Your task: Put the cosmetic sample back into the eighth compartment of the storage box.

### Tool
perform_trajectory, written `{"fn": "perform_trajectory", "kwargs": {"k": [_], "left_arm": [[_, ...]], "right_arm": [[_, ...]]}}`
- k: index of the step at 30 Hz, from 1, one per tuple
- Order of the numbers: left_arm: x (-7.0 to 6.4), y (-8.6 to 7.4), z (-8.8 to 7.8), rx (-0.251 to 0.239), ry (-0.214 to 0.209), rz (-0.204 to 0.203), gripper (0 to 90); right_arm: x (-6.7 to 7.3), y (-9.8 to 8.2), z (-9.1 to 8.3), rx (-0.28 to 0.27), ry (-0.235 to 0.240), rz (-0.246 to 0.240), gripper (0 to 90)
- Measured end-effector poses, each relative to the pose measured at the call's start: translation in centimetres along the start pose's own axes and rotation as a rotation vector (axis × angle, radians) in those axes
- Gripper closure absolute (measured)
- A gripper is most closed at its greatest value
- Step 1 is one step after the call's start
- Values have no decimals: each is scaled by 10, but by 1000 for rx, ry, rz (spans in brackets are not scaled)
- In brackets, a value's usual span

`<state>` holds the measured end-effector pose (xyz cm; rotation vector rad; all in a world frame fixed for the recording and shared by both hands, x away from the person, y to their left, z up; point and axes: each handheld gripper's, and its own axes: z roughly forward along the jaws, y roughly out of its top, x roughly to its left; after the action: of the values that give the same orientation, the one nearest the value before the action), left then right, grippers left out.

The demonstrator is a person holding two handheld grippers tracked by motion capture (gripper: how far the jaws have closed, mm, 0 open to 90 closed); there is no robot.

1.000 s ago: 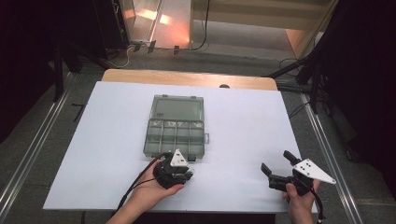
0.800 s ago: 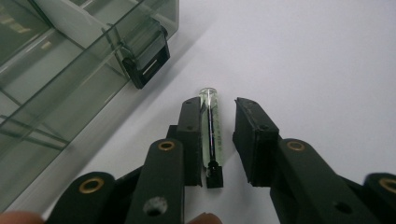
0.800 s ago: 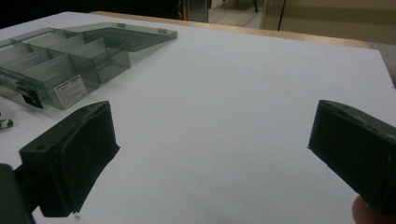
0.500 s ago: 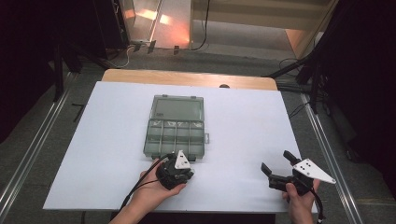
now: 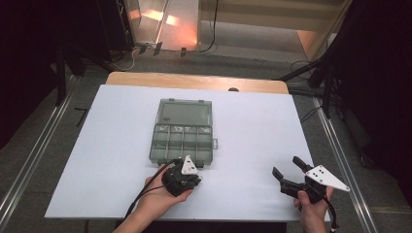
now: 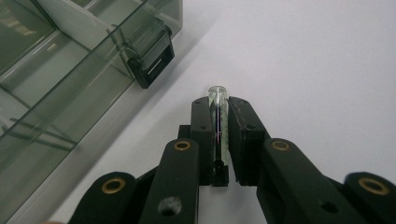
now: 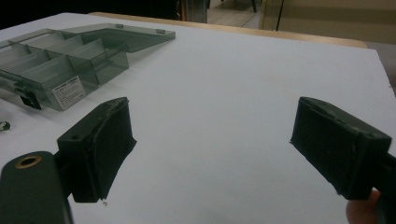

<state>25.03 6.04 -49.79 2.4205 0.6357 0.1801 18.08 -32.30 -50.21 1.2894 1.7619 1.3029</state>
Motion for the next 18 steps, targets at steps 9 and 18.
{"fn": "perform_trajectory", "kwargs": {"k": [9,18], "left_arm": [[-1,4,-1,1,-29,10,810],[3,8,-7,-19,-36,7,810]], "right_arm": [[-1,0,-1,-2,-8,-2,129],[0,0,-1,-1,-1,-8,129]]}}
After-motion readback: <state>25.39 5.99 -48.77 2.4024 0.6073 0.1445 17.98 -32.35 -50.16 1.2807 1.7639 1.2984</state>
